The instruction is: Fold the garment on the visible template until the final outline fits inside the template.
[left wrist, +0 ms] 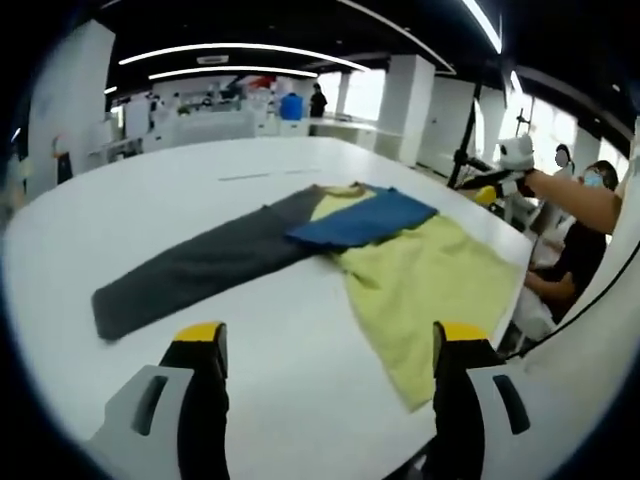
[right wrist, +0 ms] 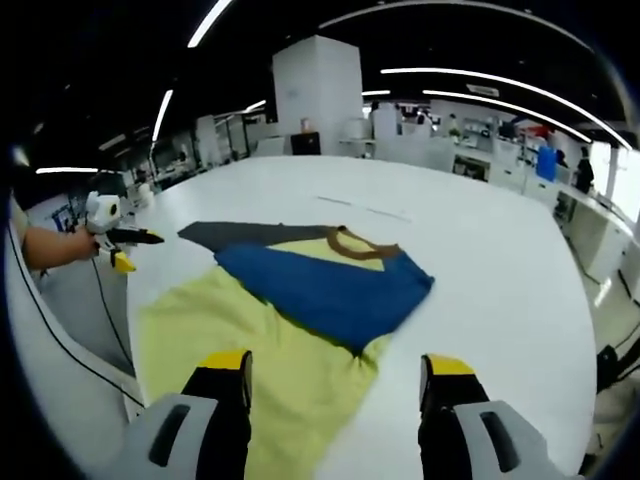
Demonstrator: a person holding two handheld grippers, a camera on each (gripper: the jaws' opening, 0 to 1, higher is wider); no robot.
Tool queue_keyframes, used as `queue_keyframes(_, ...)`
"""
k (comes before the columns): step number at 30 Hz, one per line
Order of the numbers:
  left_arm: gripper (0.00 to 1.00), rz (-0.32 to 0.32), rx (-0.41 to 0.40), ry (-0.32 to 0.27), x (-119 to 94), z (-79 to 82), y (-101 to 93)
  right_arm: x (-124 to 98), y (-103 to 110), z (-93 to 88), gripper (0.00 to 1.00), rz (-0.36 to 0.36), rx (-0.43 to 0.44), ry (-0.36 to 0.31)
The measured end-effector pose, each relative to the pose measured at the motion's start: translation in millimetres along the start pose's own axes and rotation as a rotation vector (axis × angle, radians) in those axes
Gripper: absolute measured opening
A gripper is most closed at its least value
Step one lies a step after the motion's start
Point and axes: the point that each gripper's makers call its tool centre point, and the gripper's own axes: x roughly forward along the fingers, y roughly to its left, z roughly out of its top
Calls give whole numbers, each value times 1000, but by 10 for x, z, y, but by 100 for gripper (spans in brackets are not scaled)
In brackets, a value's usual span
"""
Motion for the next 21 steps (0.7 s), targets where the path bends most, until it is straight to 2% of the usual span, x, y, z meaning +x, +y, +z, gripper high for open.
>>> queue_keyframes(11, 78, 66, -25, -14, 42, 62, 291, -105, 127, -48, 66, 13, 8, -9)
queue_keyframes(21, 77, 122, -39, 3, 50, 4, 539, -191, 218, -28, 67, 17, -9, -17)
